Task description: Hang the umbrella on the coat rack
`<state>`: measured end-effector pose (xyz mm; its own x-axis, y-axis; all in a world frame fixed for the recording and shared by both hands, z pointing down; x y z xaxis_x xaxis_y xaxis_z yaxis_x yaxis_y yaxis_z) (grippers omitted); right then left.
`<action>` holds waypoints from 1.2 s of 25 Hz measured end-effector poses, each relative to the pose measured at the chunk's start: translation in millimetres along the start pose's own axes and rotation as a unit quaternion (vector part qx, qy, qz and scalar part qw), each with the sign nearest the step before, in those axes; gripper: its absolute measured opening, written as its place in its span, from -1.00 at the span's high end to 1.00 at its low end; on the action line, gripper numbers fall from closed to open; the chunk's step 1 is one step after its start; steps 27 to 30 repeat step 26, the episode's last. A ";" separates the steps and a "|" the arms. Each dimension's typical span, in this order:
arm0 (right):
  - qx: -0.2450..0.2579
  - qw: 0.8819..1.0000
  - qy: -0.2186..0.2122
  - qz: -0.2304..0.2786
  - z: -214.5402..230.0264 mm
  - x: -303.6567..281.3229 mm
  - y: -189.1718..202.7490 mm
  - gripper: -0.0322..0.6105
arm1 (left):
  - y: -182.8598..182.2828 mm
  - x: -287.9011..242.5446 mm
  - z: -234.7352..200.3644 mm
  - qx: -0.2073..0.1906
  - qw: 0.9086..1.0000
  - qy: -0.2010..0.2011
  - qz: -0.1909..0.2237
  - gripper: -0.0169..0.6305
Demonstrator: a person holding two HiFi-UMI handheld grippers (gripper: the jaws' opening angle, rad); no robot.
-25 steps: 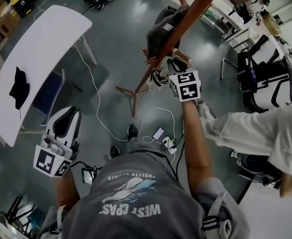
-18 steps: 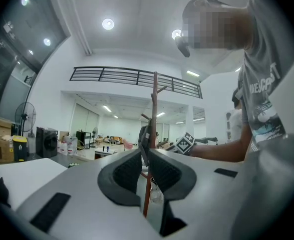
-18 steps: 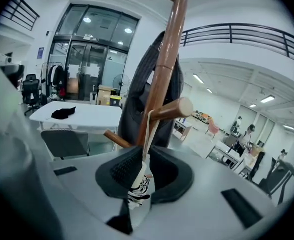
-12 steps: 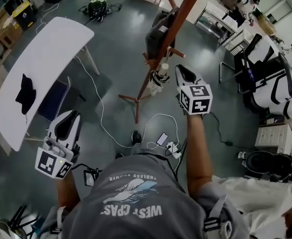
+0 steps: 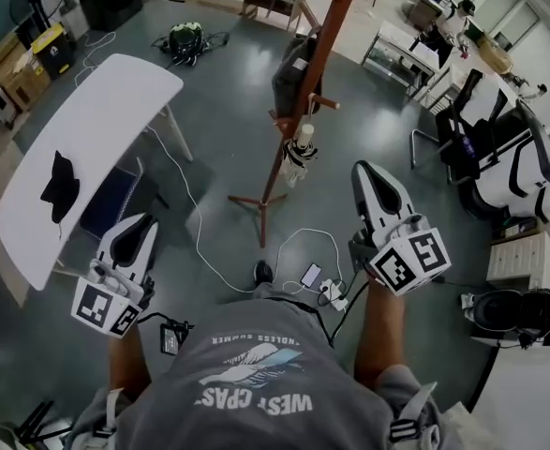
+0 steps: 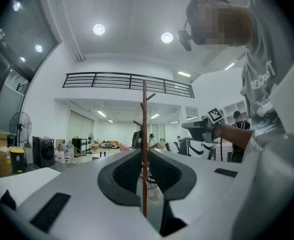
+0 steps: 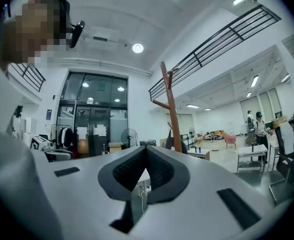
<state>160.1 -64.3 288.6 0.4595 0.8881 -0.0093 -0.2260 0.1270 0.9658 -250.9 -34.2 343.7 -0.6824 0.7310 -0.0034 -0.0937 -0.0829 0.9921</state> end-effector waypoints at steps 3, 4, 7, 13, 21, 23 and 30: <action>0.026 0.999 -0.020 -0.002 -25.0 24.1 -6.5 0.81 | -2.1 7.1 7.0 -0.003 1.000 0.006 -0.001 0.78; 0.029 0.999 -0.025 -0.001 -31.5 30.4 -6.9 0.81 | -2.4 9.0 9.7 -0.003 1.000 0.008 -0.001 0.78; 0.024 0.999 -0.036 0.005 -44.6 45.5 -5.9 0.81 | -3.8 13.0 17.8 -0.006 1.000 0.016 0.000 0.78; 0.021 0.999 -0.033 0.010 -54.9 69.7 -3.0 0.81 | -7.0 20.8 31.0 -0.010 1.000 0.029 0.002 0.78; 0.018 0.999 -0.028 0.011 -54.5 84.1 1.7 0.81 | -6.6 25.9 41.7 -0.011 0.999 0.034 0.002 0.78; 0.017 0.999 -0.028 0.010 -54.6 84.0 1.9 0.81 | -6.2 26.7 42.8 -0.010 0.999 0.034 0.002 0.78; 0.017 0.999 -0.030 0.008 -54.8 83.2 2.8 0.81 | -4.7 27.8 43.9 -0.008 0.999 0.034 0.001 0.78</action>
Point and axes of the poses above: the fingertips, and each gripper's own axes: x backward along the fingers, z to its right, y out of its underside, the point moved 8 cm from there along x, backward along the fingers, and after that the axes turned 8 degrees about -x, right-handed, at the moved point
